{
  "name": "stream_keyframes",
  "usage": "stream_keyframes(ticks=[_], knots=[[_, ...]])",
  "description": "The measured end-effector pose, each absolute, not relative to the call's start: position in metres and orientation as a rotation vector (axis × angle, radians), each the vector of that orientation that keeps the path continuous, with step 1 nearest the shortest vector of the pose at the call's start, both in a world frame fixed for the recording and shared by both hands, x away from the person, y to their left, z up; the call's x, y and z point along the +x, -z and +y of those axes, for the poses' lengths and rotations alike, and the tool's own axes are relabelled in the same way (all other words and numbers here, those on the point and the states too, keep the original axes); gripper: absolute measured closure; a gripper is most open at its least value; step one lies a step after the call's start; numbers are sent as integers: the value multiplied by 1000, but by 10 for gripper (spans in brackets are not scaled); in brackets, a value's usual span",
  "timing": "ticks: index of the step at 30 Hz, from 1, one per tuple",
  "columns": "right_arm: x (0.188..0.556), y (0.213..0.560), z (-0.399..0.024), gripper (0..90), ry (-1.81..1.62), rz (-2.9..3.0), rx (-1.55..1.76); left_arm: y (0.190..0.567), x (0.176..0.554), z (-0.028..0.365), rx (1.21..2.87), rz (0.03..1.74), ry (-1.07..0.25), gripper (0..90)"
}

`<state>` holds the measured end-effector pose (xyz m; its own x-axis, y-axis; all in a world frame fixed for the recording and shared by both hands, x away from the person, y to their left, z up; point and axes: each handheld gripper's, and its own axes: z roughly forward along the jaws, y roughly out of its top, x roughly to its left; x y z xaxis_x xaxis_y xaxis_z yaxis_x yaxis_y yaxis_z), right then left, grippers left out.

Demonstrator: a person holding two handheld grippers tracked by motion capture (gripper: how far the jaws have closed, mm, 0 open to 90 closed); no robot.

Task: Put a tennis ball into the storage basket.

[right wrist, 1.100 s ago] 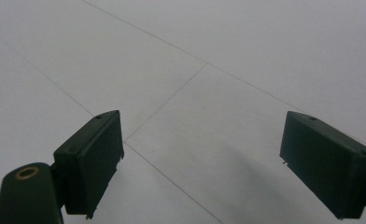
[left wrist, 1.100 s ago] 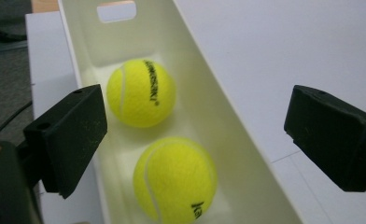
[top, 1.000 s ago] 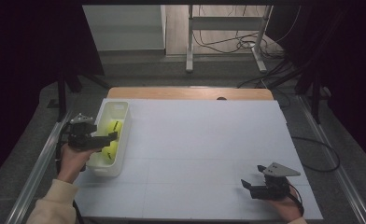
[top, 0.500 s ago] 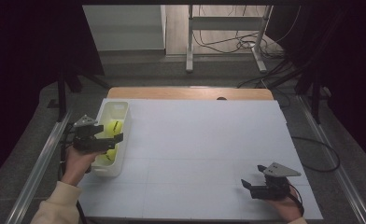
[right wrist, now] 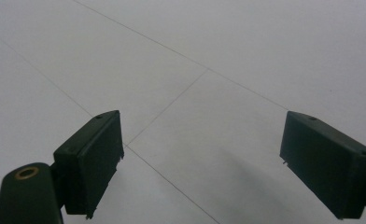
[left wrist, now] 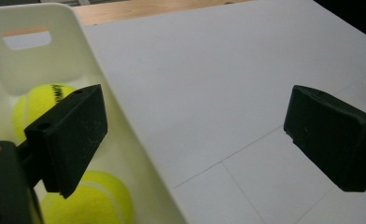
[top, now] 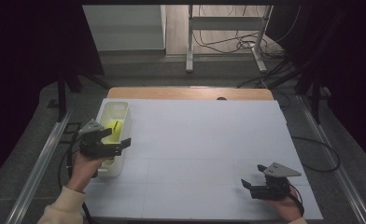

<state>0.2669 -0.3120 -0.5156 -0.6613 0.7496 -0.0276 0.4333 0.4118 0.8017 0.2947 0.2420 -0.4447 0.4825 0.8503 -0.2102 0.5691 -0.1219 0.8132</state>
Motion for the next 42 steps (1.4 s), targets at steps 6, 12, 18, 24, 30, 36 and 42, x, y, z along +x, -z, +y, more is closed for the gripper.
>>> stream_keyframes(ticks=[6,12,18,24,30,36,42], knots=[[267,515,-312,138,-1134,2287,1013,447,290,228,1826,1147,-377,72],[266,514,-312,137,-1142,2282,1010,451,285,215,1835,1110,-363,73],[264,511,-311,137,-1171,2276,981,456,278,205,1843,1073,-348,74],[264,511,-311,135,-1178,2275,974,462,269,198,1838,1042,-331,75],[264,511,-311,135,-1180,2276,970,468,256,192,1835,995,-330,75],[263,511,-310,134,-1178,2280,964,474,242,186,1840,956,-322,80],[263,511,-310,134,-1184,2281,958,490,232,180,1846,923,-317,96]])
